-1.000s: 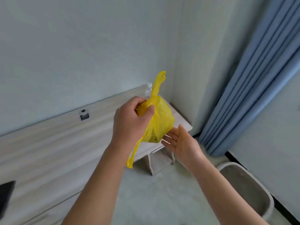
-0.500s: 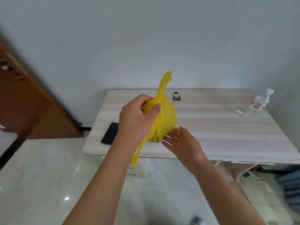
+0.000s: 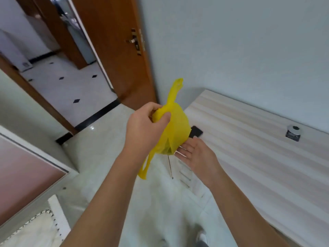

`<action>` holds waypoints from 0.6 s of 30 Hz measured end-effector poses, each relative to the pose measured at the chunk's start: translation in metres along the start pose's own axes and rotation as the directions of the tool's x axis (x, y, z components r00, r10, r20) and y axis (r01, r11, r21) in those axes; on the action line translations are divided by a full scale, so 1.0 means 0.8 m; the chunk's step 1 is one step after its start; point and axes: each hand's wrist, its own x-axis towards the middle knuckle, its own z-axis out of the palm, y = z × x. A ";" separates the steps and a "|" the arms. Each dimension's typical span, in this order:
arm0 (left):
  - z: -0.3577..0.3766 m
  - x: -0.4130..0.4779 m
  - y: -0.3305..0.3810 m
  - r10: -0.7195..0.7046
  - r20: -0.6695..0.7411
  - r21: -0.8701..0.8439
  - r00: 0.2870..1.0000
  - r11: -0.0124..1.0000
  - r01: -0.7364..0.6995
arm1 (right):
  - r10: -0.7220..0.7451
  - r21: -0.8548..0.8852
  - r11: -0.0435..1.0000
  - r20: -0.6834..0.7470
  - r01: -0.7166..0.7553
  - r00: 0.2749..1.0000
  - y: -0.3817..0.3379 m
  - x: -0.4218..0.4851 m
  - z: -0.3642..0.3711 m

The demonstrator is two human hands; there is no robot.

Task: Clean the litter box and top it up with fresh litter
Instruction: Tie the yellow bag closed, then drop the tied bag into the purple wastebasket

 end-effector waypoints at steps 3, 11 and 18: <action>-0.026 -0.002 -0.023 -0.049 -0.070 0.034 0.996 0.998 0.051 | 0.056 -0.033 0.998 0.072 -0.053 0.996 0.009 0.017 0.027; -0.128 -0.009 -0.109 -0.182 -0.257 0.044 0.949 0.979 0.200 | 0.223 -0.178 0.967 0.242 -0.182 0.944 0.067 0.057 0.143; -0.209 0.027 -0.215 -0.212 -0.261 0.012 0.942 0.975 0.223 | 0.258 -0.186 0.957 0.200 -0.222 0.945 0.139 0.107 0.250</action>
